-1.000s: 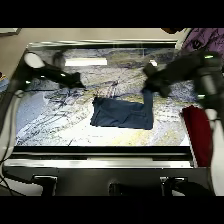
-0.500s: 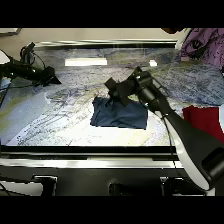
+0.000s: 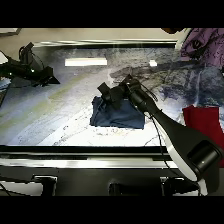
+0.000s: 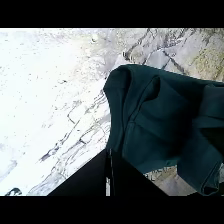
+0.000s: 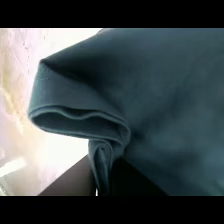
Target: Fold the clothes and pants, and hang the long-sleeved shirts on hangers.
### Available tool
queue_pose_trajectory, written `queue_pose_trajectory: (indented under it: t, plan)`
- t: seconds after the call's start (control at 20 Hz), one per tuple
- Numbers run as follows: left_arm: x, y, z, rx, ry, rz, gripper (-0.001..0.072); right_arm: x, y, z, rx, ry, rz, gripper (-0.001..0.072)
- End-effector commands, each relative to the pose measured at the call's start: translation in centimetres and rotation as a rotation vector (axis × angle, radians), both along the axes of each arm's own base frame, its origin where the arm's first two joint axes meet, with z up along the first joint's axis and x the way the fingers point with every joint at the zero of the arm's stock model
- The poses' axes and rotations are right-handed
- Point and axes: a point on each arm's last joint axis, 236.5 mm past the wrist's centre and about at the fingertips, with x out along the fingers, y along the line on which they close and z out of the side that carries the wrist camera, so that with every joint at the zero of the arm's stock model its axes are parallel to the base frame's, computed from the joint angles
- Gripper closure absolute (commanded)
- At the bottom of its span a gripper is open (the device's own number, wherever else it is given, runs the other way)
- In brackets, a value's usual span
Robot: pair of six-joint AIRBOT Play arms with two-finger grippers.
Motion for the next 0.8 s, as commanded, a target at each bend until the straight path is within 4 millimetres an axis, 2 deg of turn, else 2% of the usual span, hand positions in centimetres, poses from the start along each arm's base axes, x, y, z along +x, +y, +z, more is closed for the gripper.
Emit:
queue_pose_trajectory:
  t: [0.0,0.2,0.25,0.35,0.4,0.5,0.55,0.6,0.75]
  plan:
    - [0.0,0.0,0.0,0.000,0.000,0.000,0.0688,-0.4,1.1,-1.1,0.008,0.010,0.030,0.0681]
    - [0.0,0.0,0.0,0.000,0.001,0.001,0.0688,-0.9,2.0,-2.7,-0.014,0.019,0.066,0.0672]
    - [0.0,0.0,0.0,0.000,0.001,0.000,0.0688,-0.8,2.2,-2.9,-0.015,0.010,0.079,0.0575]
    - [0.0,0.0,-0.1,0.000,0.002,0.000,0.0687,-0.5,2.4,-2.4,-0.005,-0.016,0.093,0.0185]
    - [0.0,0.0,-0.1,0.000,0.003,0.001,0.0688,-0.5,2.4,-1.5,-0.007,-0.050,0.128,0.0117]
    - [0.0,0.0,-0.1,0.000,0.003,0.000,0.0687,-0.3,1.4,0.9,-0.036,-0.127,0.187,0.0118]
    - [0.0,0.0,-0.1,0.000,0.004,0.000,0.0688,0.0,-0.2,2.1,-0.053,-0.143,0.196,0.0118]
    - [0.0,0.0,-0.1,-0.001,0.004,0.000,0.0688,0.4,-2.5,3.4,-0.076,-0.155,0.199,0.0121]
    - [0.0,0.0,-0.1,-0.001,0.004,0.000,0.0688,1.9,-12.1,7.0,-0.180,-0.199,0.208,0.0162]
